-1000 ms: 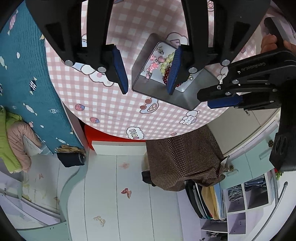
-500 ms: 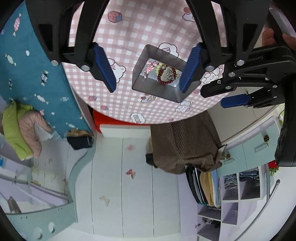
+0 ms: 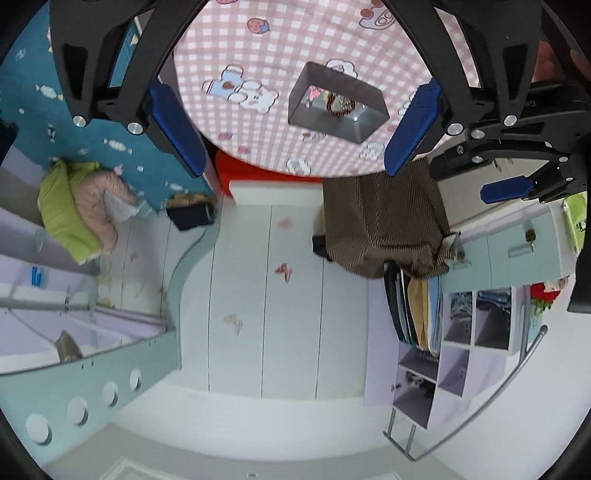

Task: Organize jewelry

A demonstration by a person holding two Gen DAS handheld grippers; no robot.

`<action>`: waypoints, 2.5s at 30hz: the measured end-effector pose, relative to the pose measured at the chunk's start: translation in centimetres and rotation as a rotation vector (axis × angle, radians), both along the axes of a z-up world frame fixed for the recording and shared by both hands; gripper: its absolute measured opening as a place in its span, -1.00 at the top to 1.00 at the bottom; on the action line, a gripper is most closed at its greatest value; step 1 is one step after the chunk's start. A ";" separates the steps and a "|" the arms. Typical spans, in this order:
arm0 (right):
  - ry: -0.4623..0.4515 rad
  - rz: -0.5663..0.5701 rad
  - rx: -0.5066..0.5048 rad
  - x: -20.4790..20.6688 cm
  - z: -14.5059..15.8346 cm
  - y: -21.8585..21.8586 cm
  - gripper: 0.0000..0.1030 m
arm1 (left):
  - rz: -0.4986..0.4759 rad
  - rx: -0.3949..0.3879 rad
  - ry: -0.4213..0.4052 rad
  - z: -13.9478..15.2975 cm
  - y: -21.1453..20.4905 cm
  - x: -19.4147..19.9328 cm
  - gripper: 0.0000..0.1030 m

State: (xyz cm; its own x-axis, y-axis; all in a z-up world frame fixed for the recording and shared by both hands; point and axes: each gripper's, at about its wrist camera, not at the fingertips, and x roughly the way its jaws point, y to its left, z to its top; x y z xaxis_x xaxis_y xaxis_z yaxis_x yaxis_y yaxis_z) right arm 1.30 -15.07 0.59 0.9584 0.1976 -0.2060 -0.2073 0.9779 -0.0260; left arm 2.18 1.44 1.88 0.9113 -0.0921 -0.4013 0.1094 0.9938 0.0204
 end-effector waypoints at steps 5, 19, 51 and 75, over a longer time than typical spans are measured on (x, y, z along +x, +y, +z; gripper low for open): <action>-0.066 -0.023 -0.012 -1.8 1.2 -0.1 -0.85 | 0.001 -0.008 -0.055 1.7 0.1 -1.9 -0.54; -0.118 -0.021 -0.015 -3.9 1.9 0.2 -0.85 | 0.053 0.010 -0.127 3.4 0.3 -4.9 -0.59; -0.112 -0.016 0.016 -5.2 2.3 -0.2 -0.85 | 0.071 0.014 -0.155 3.7 0.3 -5.8 -0.70; -0.121 0.012 0.023 -5.1 2.4 -0.6 -0.85 | 0.099 0.020 -0.170 3.8 0.4 -5.9 -0.71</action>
State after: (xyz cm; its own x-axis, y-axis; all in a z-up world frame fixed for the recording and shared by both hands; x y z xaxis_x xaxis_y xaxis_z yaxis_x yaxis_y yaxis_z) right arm -3.84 -15.65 3.02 0.9735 0.2126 -0.0844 -0.2157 0.9760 -0.0288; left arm -3.74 1.87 5.64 0.9703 0.0075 -0.2419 0.0048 0.9987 0.0504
